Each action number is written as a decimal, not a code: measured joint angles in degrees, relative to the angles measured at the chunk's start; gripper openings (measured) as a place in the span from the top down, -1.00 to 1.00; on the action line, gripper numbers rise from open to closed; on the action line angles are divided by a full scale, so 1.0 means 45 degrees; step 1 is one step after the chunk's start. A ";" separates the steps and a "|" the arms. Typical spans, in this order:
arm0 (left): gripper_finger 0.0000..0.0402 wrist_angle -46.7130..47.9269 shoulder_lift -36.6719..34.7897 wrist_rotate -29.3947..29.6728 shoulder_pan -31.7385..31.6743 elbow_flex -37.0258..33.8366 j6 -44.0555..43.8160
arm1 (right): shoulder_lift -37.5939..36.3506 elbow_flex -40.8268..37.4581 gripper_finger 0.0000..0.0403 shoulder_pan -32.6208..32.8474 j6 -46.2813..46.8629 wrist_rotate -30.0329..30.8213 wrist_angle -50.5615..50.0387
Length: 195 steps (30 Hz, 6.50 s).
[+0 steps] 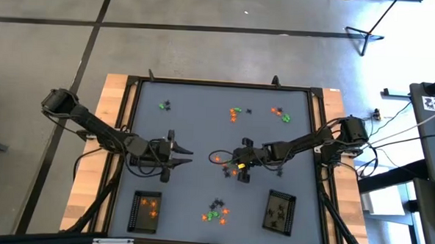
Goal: Sort Halloween decoration
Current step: Put the green skeleton toy into the top black bin, then put the orange spider toy into the bottom left black bin
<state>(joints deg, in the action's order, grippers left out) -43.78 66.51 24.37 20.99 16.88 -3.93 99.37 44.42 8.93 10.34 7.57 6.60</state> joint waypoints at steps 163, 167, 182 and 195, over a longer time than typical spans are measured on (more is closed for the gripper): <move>0.36 -0.0756 0.1953 0.1640 0.2019 0.0370 0.2624 | 0.0791 0.4702 0.99 0.1281 -0.0953 -0.1306 -0.2827; 0.35 -0.0747 0.3449 0.1177 0.1601 0.1443 0.3327 | 0.0801 0.4702 0.99 0.0836 -0.0969 -0.2681 -0.1696; 0.20 -0.0671 0.6245 -0.0795 0.0415 0.3525 0.3601 | 0.0811 0.4702 0.99 0.0665 -0.0930 -0.3497 -0.1173; 0.80 -0.0223 0.6248 -0.0352 0.0432 0.3526 0.3625 | 0.0816 0.4702 0.99 0.0661 -0.0935 -0.3483 -0.1177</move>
<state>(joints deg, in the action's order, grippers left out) -44.78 94.63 22.79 22.94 32.75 12.38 103.04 65.58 11.90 6.13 -8.10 1.31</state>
